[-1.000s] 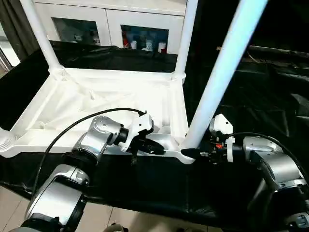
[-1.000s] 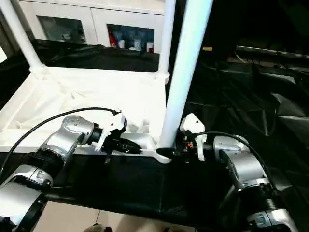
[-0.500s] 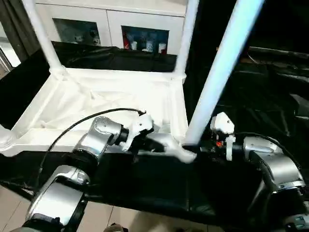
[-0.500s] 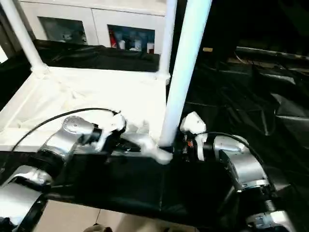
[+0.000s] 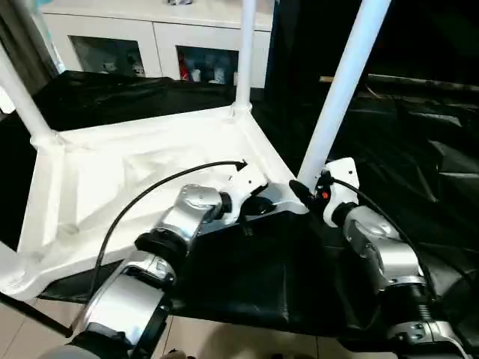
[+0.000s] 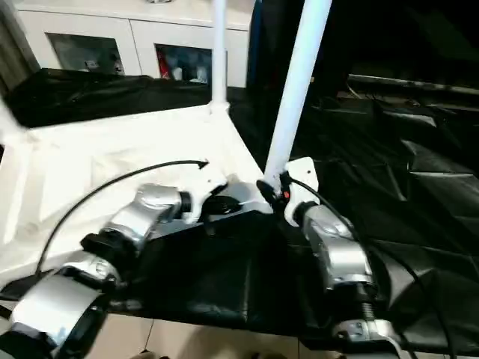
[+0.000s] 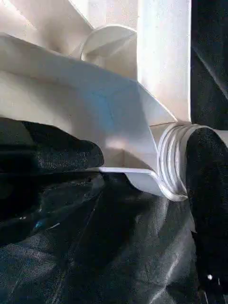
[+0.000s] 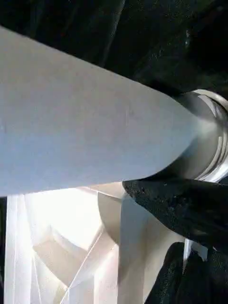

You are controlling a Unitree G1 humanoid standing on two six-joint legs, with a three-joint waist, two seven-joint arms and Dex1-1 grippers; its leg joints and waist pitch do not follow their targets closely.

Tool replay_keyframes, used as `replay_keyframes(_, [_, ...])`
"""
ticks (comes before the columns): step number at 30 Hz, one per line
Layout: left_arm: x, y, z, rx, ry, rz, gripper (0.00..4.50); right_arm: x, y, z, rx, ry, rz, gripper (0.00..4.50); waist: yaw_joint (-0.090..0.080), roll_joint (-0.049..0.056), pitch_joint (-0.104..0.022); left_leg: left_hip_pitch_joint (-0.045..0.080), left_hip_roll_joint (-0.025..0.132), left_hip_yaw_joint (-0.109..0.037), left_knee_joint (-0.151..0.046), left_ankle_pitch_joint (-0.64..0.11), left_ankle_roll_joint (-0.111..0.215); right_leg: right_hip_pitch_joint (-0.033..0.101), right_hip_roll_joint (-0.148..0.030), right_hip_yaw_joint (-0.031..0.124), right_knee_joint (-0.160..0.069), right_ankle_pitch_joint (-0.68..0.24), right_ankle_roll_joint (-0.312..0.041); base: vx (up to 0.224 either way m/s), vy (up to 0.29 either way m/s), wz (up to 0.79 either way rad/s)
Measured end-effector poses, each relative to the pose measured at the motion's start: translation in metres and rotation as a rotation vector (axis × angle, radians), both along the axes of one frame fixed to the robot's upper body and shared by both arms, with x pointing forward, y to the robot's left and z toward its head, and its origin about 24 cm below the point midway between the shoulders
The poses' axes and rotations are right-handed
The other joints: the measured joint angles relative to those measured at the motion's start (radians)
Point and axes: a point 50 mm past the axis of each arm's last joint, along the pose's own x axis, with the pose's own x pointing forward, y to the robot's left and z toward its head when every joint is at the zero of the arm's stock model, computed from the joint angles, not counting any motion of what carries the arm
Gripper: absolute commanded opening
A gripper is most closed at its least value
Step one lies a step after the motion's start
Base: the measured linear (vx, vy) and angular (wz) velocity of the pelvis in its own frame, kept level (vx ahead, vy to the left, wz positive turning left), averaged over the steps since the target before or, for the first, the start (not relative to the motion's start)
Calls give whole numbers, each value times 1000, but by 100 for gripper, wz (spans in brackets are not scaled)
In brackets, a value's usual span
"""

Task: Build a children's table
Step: Rotate leg to tighten

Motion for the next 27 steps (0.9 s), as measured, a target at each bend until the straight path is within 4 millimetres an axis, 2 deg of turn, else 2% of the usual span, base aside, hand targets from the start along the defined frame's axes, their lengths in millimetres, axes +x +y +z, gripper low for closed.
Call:
replay_keyframes(2, [0, 0, 0, 0, 0, -1, 0, 0, 0, 0, 0, -2, 1, 258, 0, 0, 0, 0, 0, 0, 0, 0, 0, 0, 0, 0, 0, 0, 0, 0, 0, 0])
replay_keyframes(4, [0, 0, 0, 3, 2, -9, 0, 0, 0, 0, 4, -2, 3, 275, 0, 0, 0, 0, 0, 0, 0, 0, 0, 0, 0, 0, -1, 0, 0, 0, 0, 0])
replay_keyframes(10, [-1, 7, 2, 1, 13, -64, 0, -3, -6, 2, 9, -1, 112, 277, 1, 0, 0, 0, 0, 0, -4, 0, 0, -1, 0, 0, 0, 0, 0, 0, 0, 0])
replay_keyframes(18, [-12, 40, 7, -8, 71, -280, 0, -26, -24, 14, -25, 31, 519, 277, 5, 2, 0, -1, 2, 0, -15, 0, 0, -5, 2, -3, 3, 6, -7, 7, -1, 0])
replay_keyframes(21, [-16, 46, 9, -8, 99, -355, 0, -31, -25, 16, -24, 57, 623, 277, 13, 2, 0, -2, 3, 0, -17, -1, -2, -8, 3, -4, 3, 4, -8, 39, -5, 1])
replay_keyframes(24, [-20, 54, 10, 15, 132, -425, 0, -38, -26, 19, -32, 87, 740, 277, 32, 2, 0, -3, 3, 1, -17, -2, -3, -8, 3, -4, 3, 4, -10, 0, 0, 0])
replay_keyframes(27, [-22, 57, 10, 19, 142, -453, 0, -41, -24, 18, -34, 108, 794, 277, 39, 2, 1, -2, 3, 3, -15, -2, -3, -8, 1, -3, 3, 4, -10, 0, 0, 0])
